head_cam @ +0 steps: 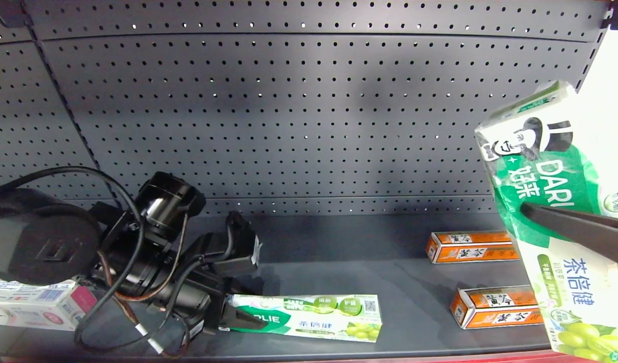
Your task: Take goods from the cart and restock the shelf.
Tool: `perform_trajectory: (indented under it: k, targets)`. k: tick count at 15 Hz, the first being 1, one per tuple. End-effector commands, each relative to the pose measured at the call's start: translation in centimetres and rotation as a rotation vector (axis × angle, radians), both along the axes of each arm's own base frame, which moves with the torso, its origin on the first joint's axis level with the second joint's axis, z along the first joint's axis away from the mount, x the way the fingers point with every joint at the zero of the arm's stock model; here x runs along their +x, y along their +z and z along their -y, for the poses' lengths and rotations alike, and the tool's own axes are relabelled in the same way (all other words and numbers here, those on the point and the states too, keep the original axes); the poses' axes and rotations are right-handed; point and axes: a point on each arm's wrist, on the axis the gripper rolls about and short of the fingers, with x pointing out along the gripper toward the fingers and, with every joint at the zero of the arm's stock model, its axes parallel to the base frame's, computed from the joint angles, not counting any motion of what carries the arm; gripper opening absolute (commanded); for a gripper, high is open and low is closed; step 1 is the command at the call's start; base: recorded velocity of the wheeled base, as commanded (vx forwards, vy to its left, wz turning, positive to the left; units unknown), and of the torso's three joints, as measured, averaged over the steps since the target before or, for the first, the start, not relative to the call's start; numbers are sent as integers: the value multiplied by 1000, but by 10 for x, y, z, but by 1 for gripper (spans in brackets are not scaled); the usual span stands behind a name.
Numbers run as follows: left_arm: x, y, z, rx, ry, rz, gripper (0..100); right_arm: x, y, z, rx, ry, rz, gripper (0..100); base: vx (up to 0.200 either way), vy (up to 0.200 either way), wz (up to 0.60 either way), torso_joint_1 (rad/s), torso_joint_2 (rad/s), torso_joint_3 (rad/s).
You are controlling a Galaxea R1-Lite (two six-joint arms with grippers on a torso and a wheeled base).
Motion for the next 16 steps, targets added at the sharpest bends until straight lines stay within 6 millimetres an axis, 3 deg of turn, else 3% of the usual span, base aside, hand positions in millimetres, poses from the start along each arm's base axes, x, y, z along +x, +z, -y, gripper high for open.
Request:
perform_trajectory:
  k: [1,9,10,16]
  targets:
    - [-14,7,-3,-10,-10,25,0,1,0,0,-1,-4,-1,0,0,0,0,0,0,0]
    - [-27,1,-8,-2,-18,4,0,4,-1,-2,-7,-4,-8,0,0,0,0,0,0,0]
    - [-27,1,-8,-1,-20,6,100,4,-1,-2,-8,-4,-9,0,0,0,0,0,0,0]
    - [-28,3,-8,-6,-20,16,100,4,-2,-2,-10,-4,-11,0,0,0,0,0,0,0]
